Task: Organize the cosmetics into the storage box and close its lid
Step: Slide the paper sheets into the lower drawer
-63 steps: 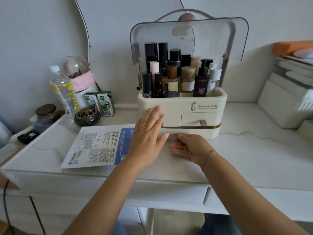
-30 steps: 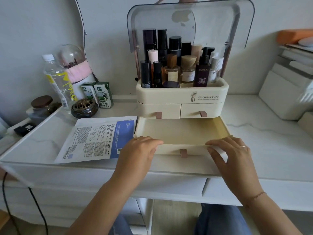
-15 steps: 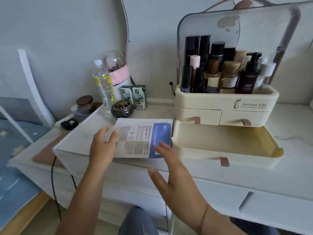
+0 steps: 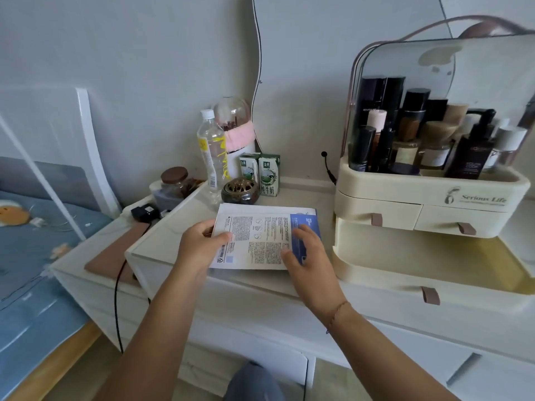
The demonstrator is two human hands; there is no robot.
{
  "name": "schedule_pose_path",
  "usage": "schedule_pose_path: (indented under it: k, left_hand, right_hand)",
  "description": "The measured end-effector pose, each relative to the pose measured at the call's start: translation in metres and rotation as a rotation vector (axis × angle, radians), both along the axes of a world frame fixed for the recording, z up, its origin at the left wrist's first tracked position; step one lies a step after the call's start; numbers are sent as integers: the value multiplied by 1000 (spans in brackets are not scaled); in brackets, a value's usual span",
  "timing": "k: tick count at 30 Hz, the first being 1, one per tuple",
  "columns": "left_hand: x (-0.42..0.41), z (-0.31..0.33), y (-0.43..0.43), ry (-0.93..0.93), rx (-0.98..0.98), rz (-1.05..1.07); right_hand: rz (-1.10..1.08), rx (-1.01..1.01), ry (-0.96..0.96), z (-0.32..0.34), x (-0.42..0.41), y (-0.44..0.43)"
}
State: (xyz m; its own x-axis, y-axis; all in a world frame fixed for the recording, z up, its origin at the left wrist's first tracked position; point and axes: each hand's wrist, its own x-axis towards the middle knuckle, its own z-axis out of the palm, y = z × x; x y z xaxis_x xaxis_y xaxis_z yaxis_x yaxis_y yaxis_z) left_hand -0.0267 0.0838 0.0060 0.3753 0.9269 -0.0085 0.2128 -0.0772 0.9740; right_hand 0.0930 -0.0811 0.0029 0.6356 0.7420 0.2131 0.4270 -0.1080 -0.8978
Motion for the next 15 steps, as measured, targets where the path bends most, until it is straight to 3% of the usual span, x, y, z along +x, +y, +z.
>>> schedule_pose_path:
  k: [12,15]
  left_hand:
    - [7,-5,-1,-131,88,10]
    - [8,-2,4,-124,10,44]
  right_hand:
    - [-27,59,-17,-9,2,9]
    - [-10,50,-22,-10,3,9]
